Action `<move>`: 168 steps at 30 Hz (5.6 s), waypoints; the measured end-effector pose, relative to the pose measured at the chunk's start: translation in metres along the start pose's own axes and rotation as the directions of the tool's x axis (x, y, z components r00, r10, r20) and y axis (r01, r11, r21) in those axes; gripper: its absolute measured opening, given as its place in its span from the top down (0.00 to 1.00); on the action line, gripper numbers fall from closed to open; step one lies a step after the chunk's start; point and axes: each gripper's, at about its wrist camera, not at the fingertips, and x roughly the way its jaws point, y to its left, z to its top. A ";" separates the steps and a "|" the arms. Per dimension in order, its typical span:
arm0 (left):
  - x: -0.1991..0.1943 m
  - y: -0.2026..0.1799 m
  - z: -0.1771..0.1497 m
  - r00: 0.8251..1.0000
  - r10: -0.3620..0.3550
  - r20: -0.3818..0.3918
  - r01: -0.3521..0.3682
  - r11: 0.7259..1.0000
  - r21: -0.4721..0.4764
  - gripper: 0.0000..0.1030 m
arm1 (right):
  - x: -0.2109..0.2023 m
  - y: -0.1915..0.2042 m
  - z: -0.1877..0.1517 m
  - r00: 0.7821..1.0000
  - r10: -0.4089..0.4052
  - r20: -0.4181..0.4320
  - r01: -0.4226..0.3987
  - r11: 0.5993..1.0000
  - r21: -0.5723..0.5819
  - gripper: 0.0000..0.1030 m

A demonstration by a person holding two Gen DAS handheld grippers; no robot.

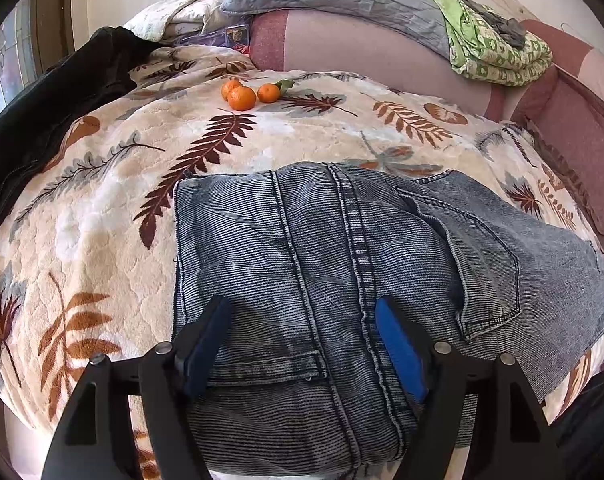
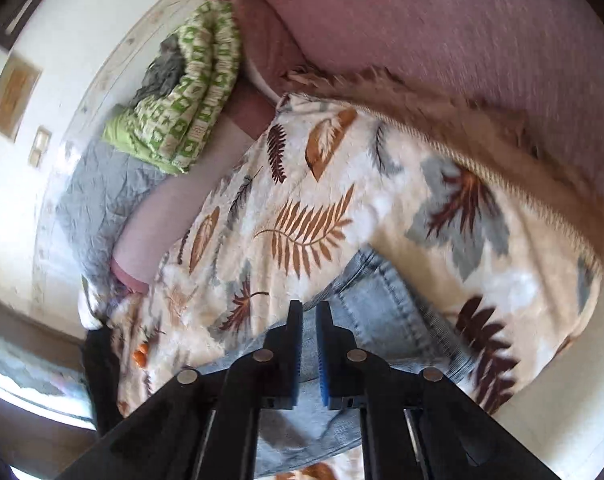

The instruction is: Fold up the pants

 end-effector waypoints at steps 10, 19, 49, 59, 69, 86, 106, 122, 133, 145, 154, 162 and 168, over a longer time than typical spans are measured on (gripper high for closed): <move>-0.060 -0.114 0.023 0.965 -0.205 0.165 0.162 0.958 0.238 0.26 | 0.094 -0.038 0.028 0.950 -0.160 -0.269 0.116 0.978 -0.173 0.42; 0.014 -0.206 0.008 0.967 -0.249 -0.061 0.256 0.930 0.262 0.26 | 0.117 -0.013 0.023 0.925 -0.290 -0.245 0.174 0.898 -0.404 0.87; -0.004 -0.035 0.007 0.998 0.029 -0.050 -0.029 1.000 0.004 0.26 | 0.055 -0.083 -0.057 0.990 0.096 -0.100 -0.073 0.975 0.209 0.92; -0.038 -0.033 0.023 0.998 -0.042 0.039 0.042 0.999 -0.018 0.21 | 0.033 -0.101 -0.073 0.989 -0.047 -0.139 0.070 0.984 0.166 0.51; -0.002 -0.041 0.019 0.982 0.123 -0.146 -0.114 0.991 0.069 0.11 | 0.084 -0.071 -0.072 0.942 -0.087 -0.325 0.082 0.996 -0.031 0.31; 0.017 -0.038 0.002 0.993 0.083 -0.086 -0.076 0.994 0.082 0.07 | 0.263 0.305 -0.132 0.913 -0.126 -0.387 -0.239 0.604 -0.761 0.48; 0.011 -0.041 -0.003 0.997 0.082 -0.006 -0.081 0.994 0.077 0.07 | 0.214 0.264 -0.118 0.976 -0.106 -0.191 -0.068 0.683 -0.727 0.95; -0.008 -0.090 -0.012 0.998 0.071 0.001 -0.070 0.983 0.172 0.07 | 0.119 0.054 -0.074 0.921 0.251 -0.298 -0.310 0.935 -0.171 0.29; -0.010 -0.102 0.001 0.995 0.095 -0.023 -0.092 0.992 0.083 0.07 | 0.121 -0.002 -0.028 0.951 0.248 -0.186 -0.257 0.966 -0.025 0.34; -0.017 -0.111 0.001 0.999 0.038 -0.022 -0.036 0.996 0.080 0.07 | 0.112 -0.038 -0.095 0.938 0.151 -0.313 -0.152 0.988 0.022 0.26; -0.019 -0.118 0.003 1.000 -0.015 -0.019 0.016 0.998 0.063 0.07 | 0.023 -0.022 -0.098 0.967 0.204 -0.152 -0.206 0.979 0.003 0.26; -0.013 -0.140 0.000 0.997 -0.071 -0.035 0.074 0.994 0.084 0.07 | -0.009 -0.110 -0.115 0.980 0.197 -0.035 -0.179 0.942 0.283 0.26; -0.010 -0.161 -0.002 0.995 -0.085 -0.049 0.090 0.991 0.096 0.07 | 0.016 -0.135 -0.100 0.983 0.181 -0.007 -0.168 0.923 0.346 0.26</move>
